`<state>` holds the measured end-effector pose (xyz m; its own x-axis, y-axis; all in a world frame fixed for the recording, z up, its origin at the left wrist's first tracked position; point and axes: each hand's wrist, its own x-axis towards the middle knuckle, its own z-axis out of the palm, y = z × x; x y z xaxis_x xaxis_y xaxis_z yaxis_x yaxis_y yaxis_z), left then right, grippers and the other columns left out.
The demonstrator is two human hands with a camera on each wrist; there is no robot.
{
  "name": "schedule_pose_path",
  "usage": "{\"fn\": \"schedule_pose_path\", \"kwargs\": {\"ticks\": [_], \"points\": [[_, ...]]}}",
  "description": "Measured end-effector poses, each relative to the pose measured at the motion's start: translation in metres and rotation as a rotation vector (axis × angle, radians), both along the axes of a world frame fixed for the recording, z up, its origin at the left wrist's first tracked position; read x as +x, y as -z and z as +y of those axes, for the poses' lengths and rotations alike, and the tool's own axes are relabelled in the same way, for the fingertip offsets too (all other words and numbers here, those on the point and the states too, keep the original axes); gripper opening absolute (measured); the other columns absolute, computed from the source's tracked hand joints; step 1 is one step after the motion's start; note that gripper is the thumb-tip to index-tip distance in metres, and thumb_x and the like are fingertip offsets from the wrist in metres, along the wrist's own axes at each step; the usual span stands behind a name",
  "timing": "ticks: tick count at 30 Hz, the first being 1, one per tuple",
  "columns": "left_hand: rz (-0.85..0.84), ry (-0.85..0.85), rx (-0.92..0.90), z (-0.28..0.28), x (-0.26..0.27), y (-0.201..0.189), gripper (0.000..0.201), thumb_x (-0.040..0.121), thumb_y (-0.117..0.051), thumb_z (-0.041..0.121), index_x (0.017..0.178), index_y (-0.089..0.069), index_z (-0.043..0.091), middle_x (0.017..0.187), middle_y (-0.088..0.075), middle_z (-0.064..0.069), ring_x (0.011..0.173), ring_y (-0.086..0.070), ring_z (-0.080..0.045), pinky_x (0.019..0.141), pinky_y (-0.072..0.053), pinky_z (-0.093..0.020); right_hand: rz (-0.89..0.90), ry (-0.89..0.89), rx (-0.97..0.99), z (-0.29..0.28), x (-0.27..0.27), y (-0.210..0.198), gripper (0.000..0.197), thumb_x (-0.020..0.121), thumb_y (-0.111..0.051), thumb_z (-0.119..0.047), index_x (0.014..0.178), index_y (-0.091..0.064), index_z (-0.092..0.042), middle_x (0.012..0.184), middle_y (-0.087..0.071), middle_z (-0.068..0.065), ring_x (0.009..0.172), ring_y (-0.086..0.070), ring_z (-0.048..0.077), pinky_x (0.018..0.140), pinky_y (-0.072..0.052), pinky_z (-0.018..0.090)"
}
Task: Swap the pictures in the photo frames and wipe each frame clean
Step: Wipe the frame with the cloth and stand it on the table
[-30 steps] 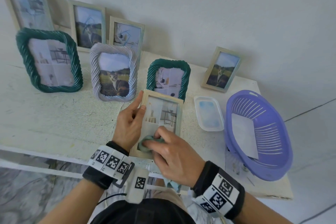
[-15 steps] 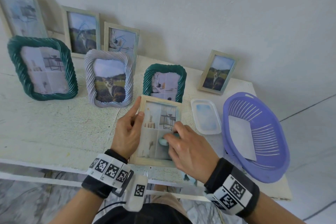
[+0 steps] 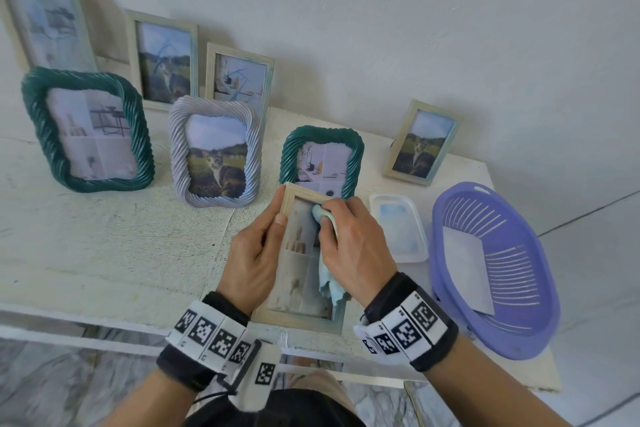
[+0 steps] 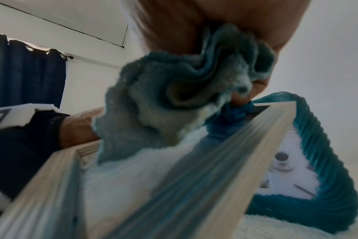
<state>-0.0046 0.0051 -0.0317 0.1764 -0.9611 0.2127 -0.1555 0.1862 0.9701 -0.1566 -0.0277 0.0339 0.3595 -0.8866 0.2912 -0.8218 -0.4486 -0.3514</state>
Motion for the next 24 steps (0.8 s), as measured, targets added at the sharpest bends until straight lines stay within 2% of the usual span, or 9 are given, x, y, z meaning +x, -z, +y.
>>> {"fn": "schedule_pose_path", "kwargs": {"ticks": [3, 5, 7, 9, 12, 15, 17, 21, 24], "points": [[-0.059, -0.012, 0.003, 0.000, 0.004, 0.002, 0.047, 0.099, -0.034, 0.052, 0.146, -0.035, 0.044, 0.092, -0.047, 0.001, 0.080, -0.047, -0.014, 0.077, -0.046, -0.035, -0.046, -0.046, 0.000, -0.001, 0.007, 0.003, 0.010, 0.094, -0.053, -0.014, 0.099, -0.060, -0.008, 0.086, -0.049, 0.005, 0.067, -0.048, 0.020, 0.058, -0.035, 0.022], [-0.107, -0.013, 0.007, 0.002, 0.005, 0.003, 0.046, 0.100, -0.031, 0.054, 0.145, -0.033, 0.047, 0.086, -0.050, -0.001, 0.069, -0.050, -0.016, 0.073, -0.051, -0.037, -0.081, -0.080, -0.002, 0.001, 0.011, 0.005, 0.011, 0.094, -0.054, -0.015, 0.100, -0.061, -0.009, 0.087, -0.050, 0.006, 0.069, -0.052, 0.021, 0.060, -0.041, 0.024], [-0.119, -0.004, 0.001, 0.006, 0.004, 0.002, 0.045, 0.100, -0.030, 0.054, 0.144, -0.034, 0.048, 0.078, -0.056, -0.004, 0.062, -0.054, -0.022, 0.067, -0.054, -0.049, -0.093, -0.124, -0.005, 0.005, 0.015, 0.006, 0.014, 0.093, -0.055, -0.014, 0.103, -0.063, -0.009, 0.089, -0.052, 0.006, 0.072, -0.054, 0.020, 0.062, -0.045, 0.026], [-0.100, -0.005, 0.007, 0.010, 0.004, 0.004, 0.047, 0.100, -0.031, 0.054, 0.145, -0.036, 0.044, 0.086, -0.055, 0.001, 0.074, -0.054, -0.015, 0.077, -0.052, -0.053, -0.090, -0.154, 0.019, 0.009, 0.019, 0.006, 0.017, 0.093, -0.055, -0.017, 0.107, -0.063, -0.011, 0.091, -0.052, 0.005, 0.074, -0.055, 0.020, 0.064, -0.048, 0.028], [-0.077, -0.015, 0.021, 0.011, 0.009, 0.011, 0.049, 0.099, -0.033, 0.052, 0.145, -0.040, 0.038, 0.096, -0.056, 0.009, 0.085, -0.052, -0.009, 0.085, -0.053, -0.038, -0.084, -0.200, 0.124, 0.012, 0.014, 0.005, 0.022, 0.095, -0.053, -0.022, 0.113, -0.062, -0.013, 0.096, -0.051, 0.002, 0.079, -0.056, 0.018, 0.071, -0.047, 0.028], [-0.071, -0.023, 0.025, 0.008, 0.012, 0.013, 0.047, 0.097, -0.035, 0.055, 0.143, -0.039, 0.045, 0.090, -0.048, 0.007, 0.079, -0.047, -0.010, 0.075, -0.046, -0.031, -0.039, -0.341, 0.280, 0.016, 0.002, 0.001, 0.027, 0.094, -0.055, -0.024, 0.118, -0.064, -0.016, 0.101, -0.055, -0.002, 0.087, -0.056, 0.013, 0.078, -0.044, 0.024], [-0.073, -0.047, 0.037, 0.006, 0.014, 0.014, 0.048, 0.095, -0.038, 0.056, 0.143, -0.039, 0.047, 0.072, -0.045, 0.006, 0.064, -0.042, -0.008, 0.059, -0.044, -0.031, -0.012, -0.421, 0.365, 0.017, -0.008, -0.003, 0.026, 0.093, -0.056, -0.024, 0.117, -0.065, -0.018, 0.101, -0.058, -0.004, 0.089, -0.056, 0.010, 0.080, -0.044, 0.021], [-0.052, -0.078, 0.080, 0.005, 0.022, 0.013, 0.048, 0.095, -0.043, 0.054, 0.142, -0.038, 0.048, 0.062, -0.049, -0.017, 0.059, -0.044, -0.016, 0.056, -0.047, -0.038, -0.200, -0.247, 0.337, 0.006, -0.037, -0.016, 0.013, 0.094, -0.058, -0.016, 0.106, -0.058, -0.021, 0.104, -0.057, -0.006, 0.083, -0.057, 0.007, 0.074, -0.048, 0.015], [-0.069, -0.118, 0.089, 0.006, 0.025, 0.011, 0.044, 0.099, -0.047, 0.033, 0.143, -0.040, 0.039, 0.057, -0.038, -0.002, 0.054, -0.036, -0.009, 0.053, -0.036, -0.026, -0.147, 0.036, 0.172, -0.018, -0.062, -0.012, 0.014, 0.094, -0.056, -0.011, 0.104, -0.056, -0.021, 0.098, -0.052, -0.004, 0.074, -0.051, 0.003, 0.061, -0.040, 0.014]]}}
